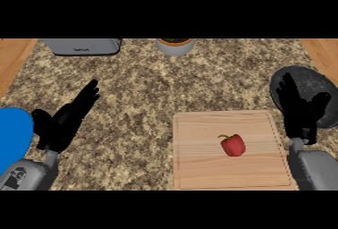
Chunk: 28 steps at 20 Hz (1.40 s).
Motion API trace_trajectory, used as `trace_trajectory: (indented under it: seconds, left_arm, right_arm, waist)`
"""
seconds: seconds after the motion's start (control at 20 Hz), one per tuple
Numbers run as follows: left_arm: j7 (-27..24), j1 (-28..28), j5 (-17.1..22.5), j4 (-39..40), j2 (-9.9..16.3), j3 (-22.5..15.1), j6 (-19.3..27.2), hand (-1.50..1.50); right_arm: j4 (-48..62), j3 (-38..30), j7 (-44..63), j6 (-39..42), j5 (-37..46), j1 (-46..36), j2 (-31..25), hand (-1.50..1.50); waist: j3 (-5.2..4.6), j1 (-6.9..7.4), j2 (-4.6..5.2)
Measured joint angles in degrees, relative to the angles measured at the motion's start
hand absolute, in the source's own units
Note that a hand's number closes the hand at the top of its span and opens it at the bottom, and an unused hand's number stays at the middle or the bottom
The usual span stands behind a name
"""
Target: Pick the bell pepper from the cutting board and place it in the pan
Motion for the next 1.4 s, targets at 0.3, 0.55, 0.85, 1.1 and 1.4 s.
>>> trace_trajectory:
  seconds: [0.3,0.55,0.85,1.1,1.4]
  left_arm:
    - [0.95,-0.10,2.19,-0.64,-3.63,-1.28,-0.46,0.00]
    - [1.79,1.17,4.73,-0.17,-7.29,-2.28,-0.33,0.00]
    - [1.71,2.31,5.93,0.19,-9.57,-1.69,0.50,0.00]
    - [1.66,4.17,6.32,-0.08,-9.82,-1.37,0.82,0.00]
    - [1.03,4.96,6.33,0.30,-10.12,-0.73,1.21,0.00]
  right_arm:
    - [-6.06,15.57,-7.56,12.28,10.24,-6.61,-4.60,1.50]
    - [-11.34,25.77,-18.79,13.94,26.68,-13.34,-12.47,-1.50]
    - [-12.34,35.45,-32.17,11.68,39.70,-13.67,-14.73,-1.50]
    - [-13.20,43.93,-24.69,15.55,56.11,-14.98,-20.26,-1.50]
    - [-15.59,54.14,-9.09,26.42,75.44,-16.45,-21.86,-1.50]
  waist:
    - [-1.02,4.31,0.37]
    - [-1.34,4.52,0.05]
    - [-0.91,2.19,0.57]
    - [-1.04,0.71,-0.12]
    - [-1.15,-0.58,-0.60]
